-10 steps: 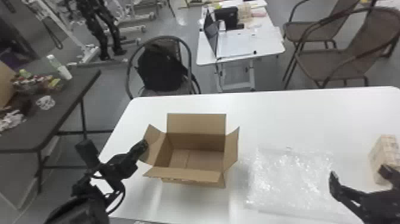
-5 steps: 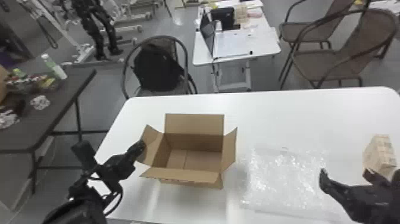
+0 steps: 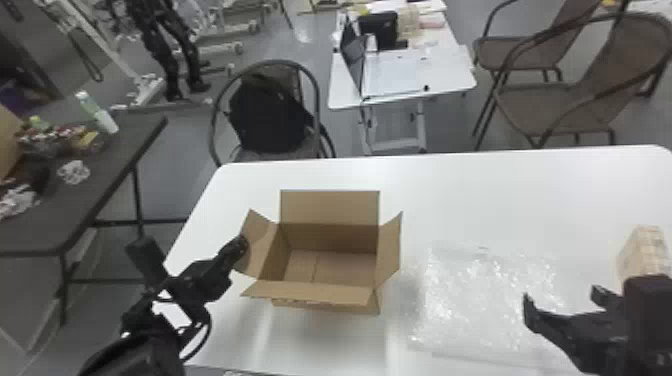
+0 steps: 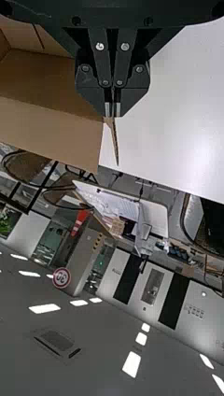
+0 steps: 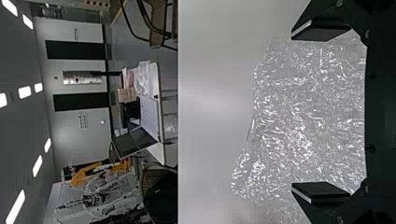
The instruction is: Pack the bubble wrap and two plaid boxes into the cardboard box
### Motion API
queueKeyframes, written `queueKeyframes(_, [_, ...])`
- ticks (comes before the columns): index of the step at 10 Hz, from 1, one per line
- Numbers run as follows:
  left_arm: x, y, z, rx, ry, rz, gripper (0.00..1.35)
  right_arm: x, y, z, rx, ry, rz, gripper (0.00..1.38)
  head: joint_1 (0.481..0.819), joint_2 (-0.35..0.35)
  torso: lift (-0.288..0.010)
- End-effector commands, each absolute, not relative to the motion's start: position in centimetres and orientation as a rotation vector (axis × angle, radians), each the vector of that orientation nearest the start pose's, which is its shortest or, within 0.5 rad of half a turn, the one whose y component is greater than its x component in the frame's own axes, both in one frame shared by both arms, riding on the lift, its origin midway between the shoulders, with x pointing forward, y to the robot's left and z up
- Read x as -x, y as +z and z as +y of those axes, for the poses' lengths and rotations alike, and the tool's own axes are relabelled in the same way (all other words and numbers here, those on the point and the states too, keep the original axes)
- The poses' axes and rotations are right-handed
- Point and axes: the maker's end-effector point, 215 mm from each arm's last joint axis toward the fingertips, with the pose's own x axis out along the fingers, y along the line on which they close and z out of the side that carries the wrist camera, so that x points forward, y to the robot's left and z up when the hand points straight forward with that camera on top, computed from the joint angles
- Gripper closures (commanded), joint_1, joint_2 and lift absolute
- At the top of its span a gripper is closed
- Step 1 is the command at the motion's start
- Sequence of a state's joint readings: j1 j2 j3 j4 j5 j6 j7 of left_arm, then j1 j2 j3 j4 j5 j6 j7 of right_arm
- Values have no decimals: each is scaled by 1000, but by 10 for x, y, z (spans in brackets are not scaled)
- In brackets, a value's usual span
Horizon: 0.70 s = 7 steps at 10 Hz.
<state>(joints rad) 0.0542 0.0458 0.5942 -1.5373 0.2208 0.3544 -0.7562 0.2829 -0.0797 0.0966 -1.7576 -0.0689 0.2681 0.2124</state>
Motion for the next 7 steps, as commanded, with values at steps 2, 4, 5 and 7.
queueKeyframes(2, [-505,-426,397,371,-192,221,1200,-488,-492,-129,-22,372,438,156,695,288,-50])
queueKeyframes(4, [-506,-428,395,371,-197,224,1200,-488,-515,-119,-35,404,552,156,695,295,-50])
queueKeyframes(5, [-504,-429,394,375,-197,223,1200,-493,-524,-117,-41,401,592,154,695,298,-50])
queueKeyframes(7, [-505,-430,393,375,-199,224,1200,-501,-531,-107,-24,424,640,159,695,302,-50])
